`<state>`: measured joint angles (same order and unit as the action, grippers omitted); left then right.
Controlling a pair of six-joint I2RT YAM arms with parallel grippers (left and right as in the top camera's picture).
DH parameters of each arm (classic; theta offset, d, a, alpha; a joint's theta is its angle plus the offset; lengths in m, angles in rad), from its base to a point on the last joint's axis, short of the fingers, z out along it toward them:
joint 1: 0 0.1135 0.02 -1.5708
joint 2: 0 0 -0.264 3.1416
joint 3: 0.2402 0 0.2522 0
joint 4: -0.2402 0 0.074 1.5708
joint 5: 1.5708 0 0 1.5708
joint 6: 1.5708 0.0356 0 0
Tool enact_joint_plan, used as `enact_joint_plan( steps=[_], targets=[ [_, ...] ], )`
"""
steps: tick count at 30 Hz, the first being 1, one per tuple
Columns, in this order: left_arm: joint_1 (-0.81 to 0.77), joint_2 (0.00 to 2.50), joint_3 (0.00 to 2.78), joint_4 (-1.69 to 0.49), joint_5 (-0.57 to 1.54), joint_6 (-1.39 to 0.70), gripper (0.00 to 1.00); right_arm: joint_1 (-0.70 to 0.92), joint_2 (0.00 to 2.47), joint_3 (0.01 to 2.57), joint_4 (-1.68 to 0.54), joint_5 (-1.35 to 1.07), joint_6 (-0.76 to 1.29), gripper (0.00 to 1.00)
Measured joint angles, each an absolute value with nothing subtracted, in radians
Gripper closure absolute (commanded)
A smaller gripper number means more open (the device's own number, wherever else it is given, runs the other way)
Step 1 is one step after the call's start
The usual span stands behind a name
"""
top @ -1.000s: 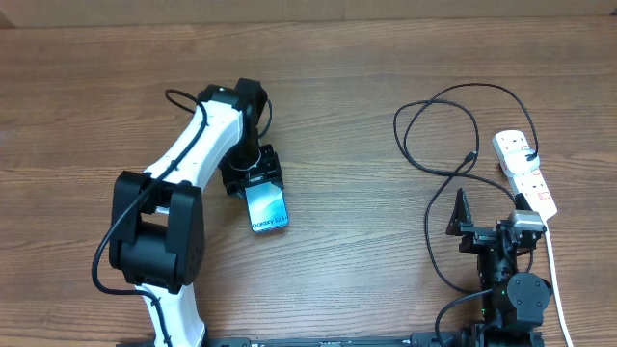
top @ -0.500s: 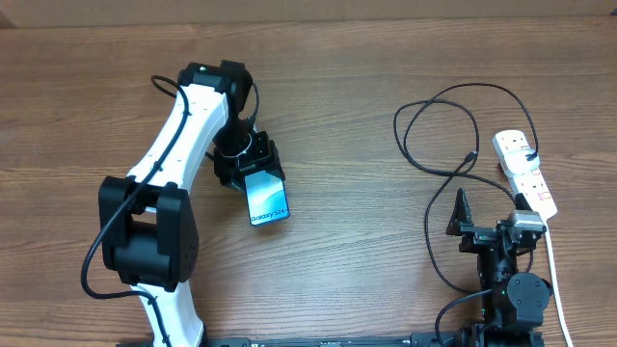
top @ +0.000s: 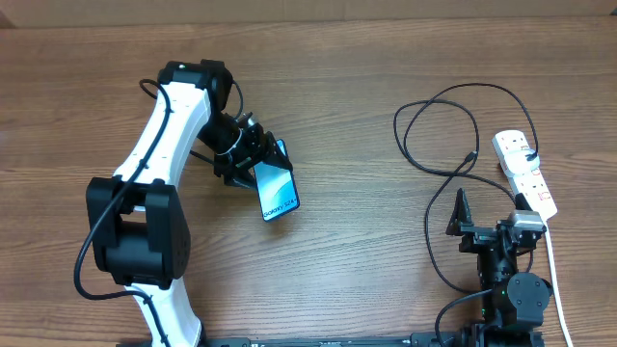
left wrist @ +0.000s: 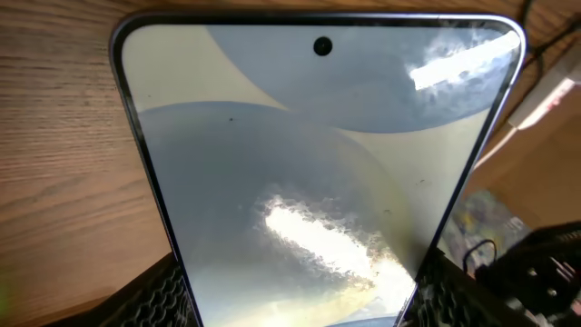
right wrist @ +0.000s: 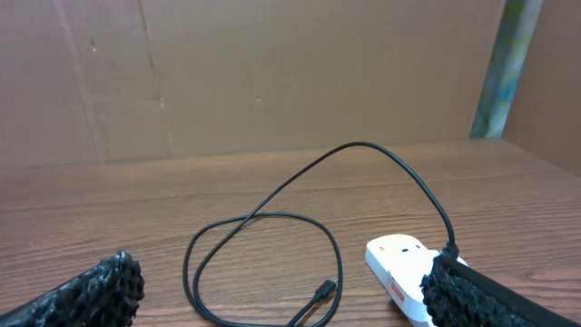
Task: Plug charger to phone and switch on socket
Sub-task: 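Lift the phone with the left gripper and tilt it upright, then move the right gripper toward the phone held by the left gripper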
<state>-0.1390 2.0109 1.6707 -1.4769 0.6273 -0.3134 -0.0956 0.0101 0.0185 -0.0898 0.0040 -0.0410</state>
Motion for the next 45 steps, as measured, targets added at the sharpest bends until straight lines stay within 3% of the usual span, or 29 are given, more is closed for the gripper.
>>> enact_joint_plan(
  steps=[45],
  targets=[
    [-0.122,2.011,1.671,-1.54,0.793,-0.217,0.57,-0.096,0.01,0.019,-0.089,0.004,-0.041,0.0]
  ],
)
